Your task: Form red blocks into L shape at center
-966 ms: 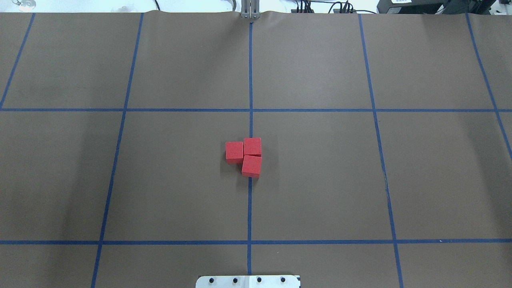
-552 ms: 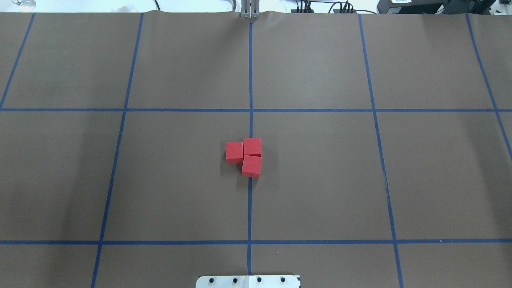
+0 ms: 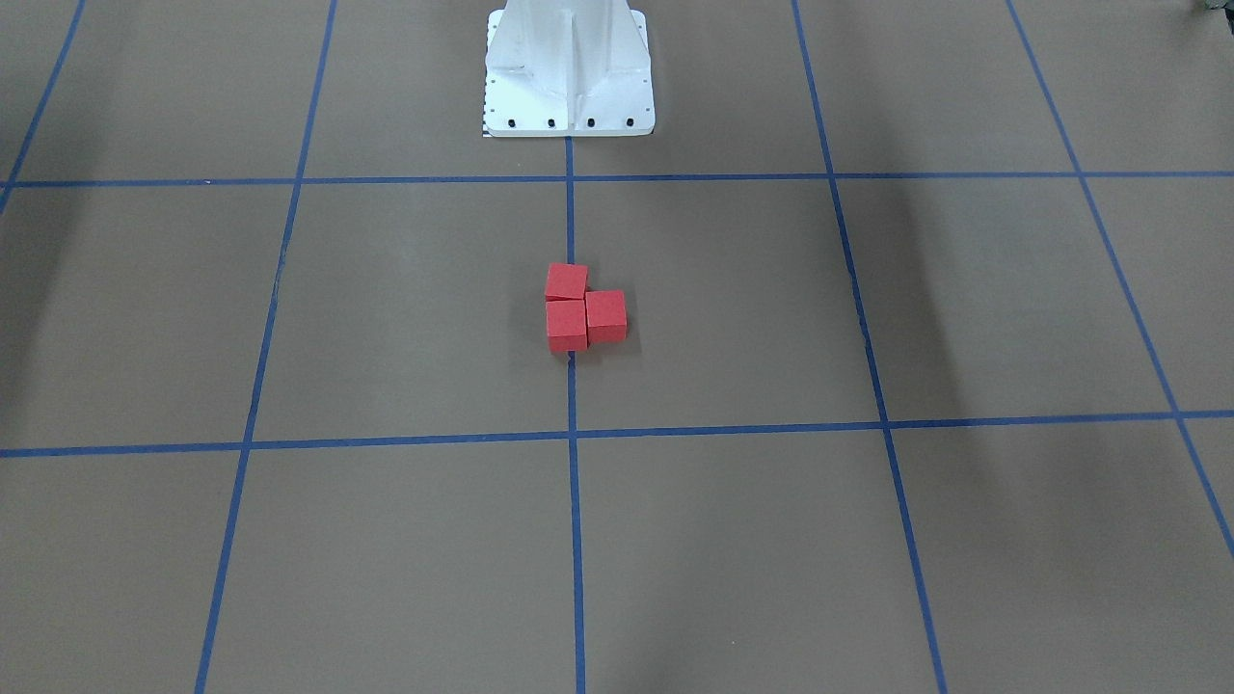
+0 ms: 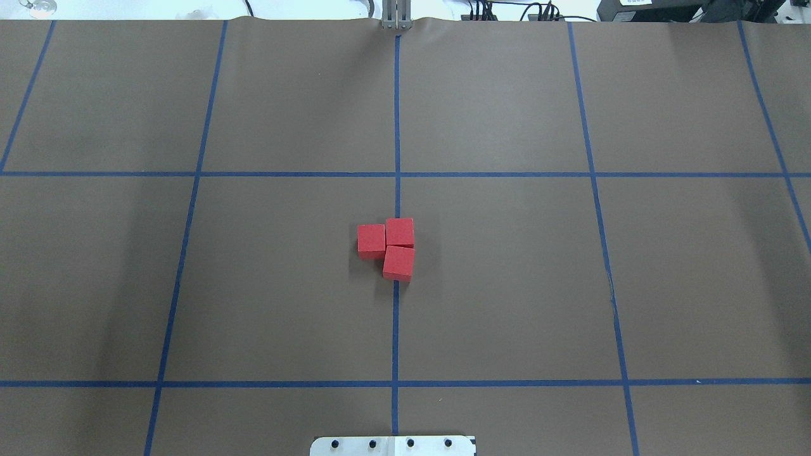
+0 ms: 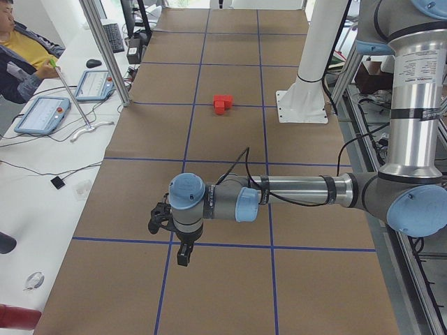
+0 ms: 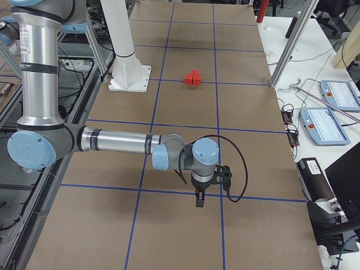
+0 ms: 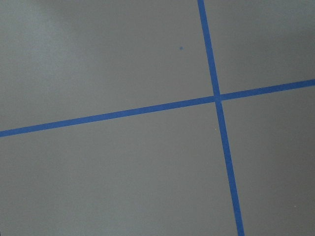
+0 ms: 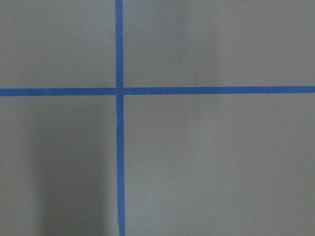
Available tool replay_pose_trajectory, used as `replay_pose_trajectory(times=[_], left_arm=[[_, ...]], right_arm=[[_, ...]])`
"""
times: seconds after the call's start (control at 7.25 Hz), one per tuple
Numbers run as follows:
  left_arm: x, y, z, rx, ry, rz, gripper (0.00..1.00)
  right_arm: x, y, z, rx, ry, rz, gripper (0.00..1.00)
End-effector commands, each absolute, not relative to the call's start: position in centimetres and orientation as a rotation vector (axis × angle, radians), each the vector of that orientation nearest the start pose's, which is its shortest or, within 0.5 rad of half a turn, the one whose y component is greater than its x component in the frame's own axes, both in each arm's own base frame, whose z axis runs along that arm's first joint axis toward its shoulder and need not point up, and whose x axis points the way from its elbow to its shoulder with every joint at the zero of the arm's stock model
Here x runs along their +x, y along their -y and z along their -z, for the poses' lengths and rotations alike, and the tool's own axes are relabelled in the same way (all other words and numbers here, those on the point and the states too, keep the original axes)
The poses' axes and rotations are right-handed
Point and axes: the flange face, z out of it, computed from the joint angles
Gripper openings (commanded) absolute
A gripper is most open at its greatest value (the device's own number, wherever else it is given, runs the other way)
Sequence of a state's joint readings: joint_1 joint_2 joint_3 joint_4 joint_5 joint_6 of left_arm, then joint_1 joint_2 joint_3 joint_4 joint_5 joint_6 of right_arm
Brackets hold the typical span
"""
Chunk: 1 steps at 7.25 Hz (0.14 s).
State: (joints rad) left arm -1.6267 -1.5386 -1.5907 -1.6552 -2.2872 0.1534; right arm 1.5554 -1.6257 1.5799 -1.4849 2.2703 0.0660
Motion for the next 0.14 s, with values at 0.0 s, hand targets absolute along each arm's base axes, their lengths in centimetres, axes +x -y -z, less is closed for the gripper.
replay_pose_trajectory(times=[0.0], left_arm=[[-9.45, 47.88, -65.98, 0.143, -0.705, -0.120, 1.00]], right_arm=[[6.19, 47.20, -67.71, 0.010, 0.700, -0.035, 0.99]])
